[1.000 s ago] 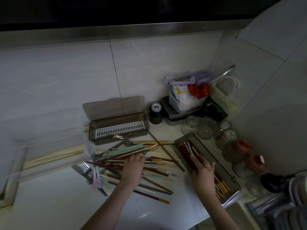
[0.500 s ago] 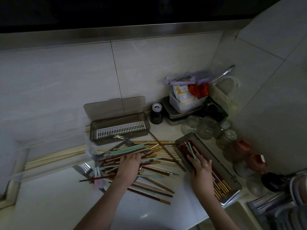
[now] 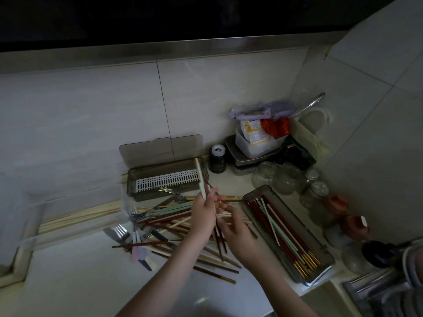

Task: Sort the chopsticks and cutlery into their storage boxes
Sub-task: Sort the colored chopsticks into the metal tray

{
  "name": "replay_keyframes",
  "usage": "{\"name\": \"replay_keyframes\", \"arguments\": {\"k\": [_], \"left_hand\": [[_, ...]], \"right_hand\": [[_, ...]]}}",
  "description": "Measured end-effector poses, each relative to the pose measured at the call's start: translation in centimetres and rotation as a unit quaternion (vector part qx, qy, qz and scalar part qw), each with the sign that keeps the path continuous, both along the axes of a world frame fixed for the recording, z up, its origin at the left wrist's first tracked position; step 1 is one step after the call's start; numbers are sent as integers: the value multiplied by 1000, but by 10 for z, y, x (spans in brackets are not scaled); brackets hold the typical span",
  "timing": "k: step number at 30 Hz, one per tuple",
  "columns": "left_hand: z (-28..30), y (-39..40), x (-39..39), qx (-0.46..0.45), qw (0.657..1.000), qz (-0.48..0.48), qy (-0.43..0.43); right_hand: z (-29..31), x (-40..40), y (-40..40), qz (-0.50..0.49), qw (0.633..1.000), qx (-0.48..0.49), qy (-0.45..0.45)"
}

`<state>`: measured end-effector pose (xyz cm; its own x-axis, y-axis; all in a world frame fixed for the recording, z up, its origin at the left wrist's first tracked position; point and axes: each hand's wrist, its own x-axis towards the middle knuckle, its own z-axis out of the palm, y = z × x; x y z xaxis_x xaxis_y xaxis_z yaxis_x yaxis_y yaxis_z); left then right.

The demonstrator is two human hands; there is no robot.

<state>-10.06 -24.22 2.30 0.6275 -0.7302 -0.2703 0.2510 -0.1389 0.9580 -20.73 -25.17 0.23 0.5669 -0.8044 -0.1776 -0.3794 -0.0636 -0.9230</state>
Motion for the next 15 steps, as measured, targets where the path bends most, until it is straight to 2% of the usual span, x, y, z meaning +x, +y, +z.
{"name": "replay_keyframes", "arguments": {"k": [2,4,7,10,13,15], "left_hand": [[3,1,-3,-8,996,11,93],[2,2,-4,-18,989,12,147],[-3,4,-1,-7,979,11,203],[-10,7,6,3,970,7,245],[-13,13,14,-6,950,-6,313],[-14,14,17,-10,940,-9,341]], "right_hand": [[2,6,3,-16,1000,17,-8],[1,8,5,-35,999,13,-4],[-4,3,0,-68,997,-17,41],[-5,-13,-11,-162,985,-16,57],[-2,-45,-28,-237,950,-154,129],[-6,-65,-44,-259,923,-193,209]]}}
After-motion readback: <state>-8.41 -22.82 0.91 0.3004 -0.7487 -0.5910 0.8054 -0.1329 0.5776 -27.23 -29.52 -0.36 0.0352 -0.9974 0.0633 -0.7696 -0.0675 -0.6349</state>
